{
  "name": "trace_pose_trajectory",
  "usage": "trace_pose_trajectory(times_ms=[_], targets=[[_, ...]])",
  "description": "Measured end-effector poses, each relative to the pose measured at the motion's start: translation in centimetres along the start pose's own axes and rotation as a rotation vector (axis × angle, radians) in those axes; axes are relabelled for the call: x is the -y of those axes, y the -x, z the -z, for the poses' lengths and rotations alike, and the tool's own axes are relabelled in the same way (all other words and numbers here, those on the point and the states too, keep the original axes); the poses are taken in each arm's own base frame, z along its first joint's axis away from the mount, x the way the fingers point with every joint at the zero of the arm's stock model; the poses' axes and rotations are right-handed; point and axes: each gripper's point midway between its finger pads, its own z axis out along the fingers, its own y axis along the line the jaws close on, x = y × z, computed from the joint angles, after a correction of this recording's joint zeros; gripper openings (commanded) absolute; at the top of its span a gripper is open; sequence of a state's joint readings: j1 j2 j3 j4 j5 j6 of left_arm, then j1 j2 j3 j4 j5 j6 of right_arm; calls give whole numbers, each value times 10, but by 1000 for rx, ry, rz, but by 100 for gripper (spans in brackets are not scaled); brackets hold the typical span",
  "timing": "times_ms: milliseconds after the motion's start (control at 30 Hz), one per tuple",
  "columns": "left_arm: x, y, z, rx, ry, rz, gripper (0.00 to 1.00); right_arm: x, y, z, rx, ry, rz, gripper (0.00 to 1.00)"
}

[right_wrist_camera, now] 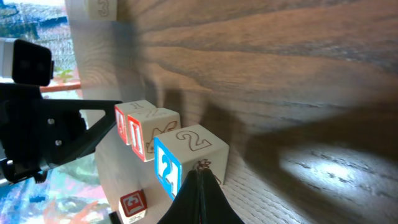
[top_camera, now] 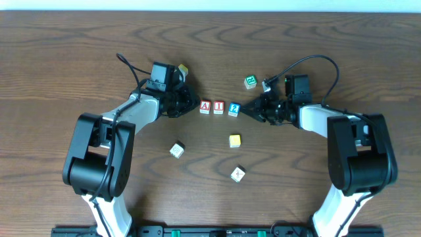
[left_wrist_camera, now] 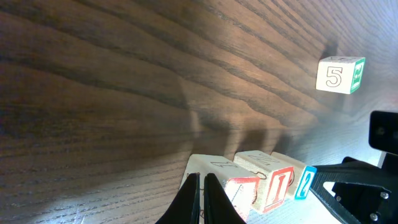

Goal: Spell out Ai2
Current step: 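Push the row ends inward with both grippers to align blocks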

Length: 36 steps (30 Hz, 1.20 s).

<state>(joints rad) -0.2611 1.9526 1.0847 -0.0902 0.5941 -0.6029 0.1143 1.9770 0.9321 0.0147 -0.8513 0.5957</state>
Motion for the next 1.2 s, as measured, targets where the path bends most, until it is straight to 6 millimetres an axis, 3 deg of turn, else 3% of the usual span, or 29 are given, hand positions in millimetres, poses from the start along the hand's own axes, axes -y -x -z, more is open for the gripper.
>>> trace_pose_trajectory(times_ms=[600, 1200], targets=[[-12, -3, -9, -11, 32, 45, 6, 3, -2, -5, 4, -34, -8, 1], [-2, -8, -14, -16, 18, 43, 6, -2, -3, -15, 3, -18, -2, 1]])
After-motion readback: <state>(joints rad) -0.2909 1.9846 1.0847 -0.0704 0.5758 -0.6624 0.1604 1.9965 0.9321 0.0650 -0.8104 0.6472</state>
